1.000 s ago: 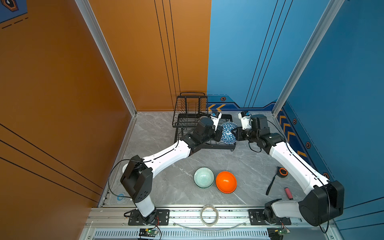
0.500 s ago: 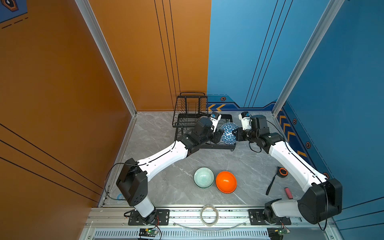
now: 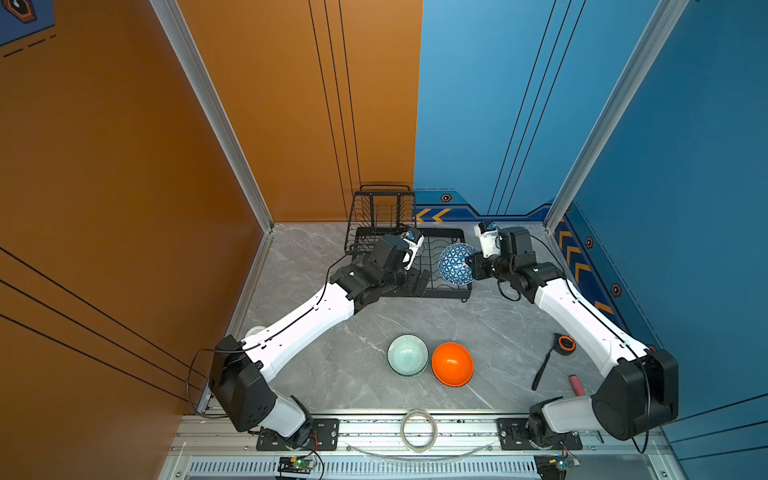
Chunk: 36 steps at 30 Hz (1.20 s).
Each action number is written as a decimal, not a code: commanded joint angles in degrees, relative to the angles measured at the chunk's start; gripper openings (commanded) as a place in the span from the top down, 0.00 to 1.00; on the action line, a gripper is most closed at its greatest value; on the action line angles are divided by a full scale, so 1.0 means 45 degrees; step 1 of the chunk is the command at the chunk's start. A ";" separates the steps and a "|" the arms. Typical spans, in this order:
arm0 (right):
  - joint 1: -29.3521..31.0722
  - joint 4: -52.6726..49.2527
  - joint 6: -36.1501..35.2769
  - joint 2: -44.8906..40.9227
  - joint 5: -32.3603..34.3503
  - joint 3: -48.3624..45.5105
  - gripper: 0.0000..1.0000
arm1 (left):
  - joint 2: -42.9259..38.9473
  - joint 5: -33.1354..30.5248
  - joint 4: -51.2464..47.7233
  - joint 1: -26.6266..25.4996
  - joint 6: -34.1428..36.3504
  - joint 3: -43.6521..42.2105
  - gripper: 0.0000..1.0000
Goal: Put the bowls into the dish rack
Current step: 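Carry the blue bowl with the right gripper over the rack while the left gripper releases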
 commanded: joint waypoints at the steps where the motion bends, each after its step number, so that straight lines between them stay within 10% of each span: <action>1: 0.0169 0.1143 -0.1117 0.0340 0.1196 0.0884 1.00 | -0.0701 -0.0559 -0.1064 0.0318 -0.0281 -0.0320 0.02; 16: 0.1289 1.0896 -0.8280 0.2627 0.5412 -0.0817 1.00 | -0.1940 -0.0670 -0.0623 0.1167 -0.0523 -0.1862 0.02; 36: 0.0677 1.5114 -1.3352 0.7894 0.5515 0.1847 1.00 | -0.1672 -0.0329 0.0966 0.1643 -0.0896 -0.2329 0.02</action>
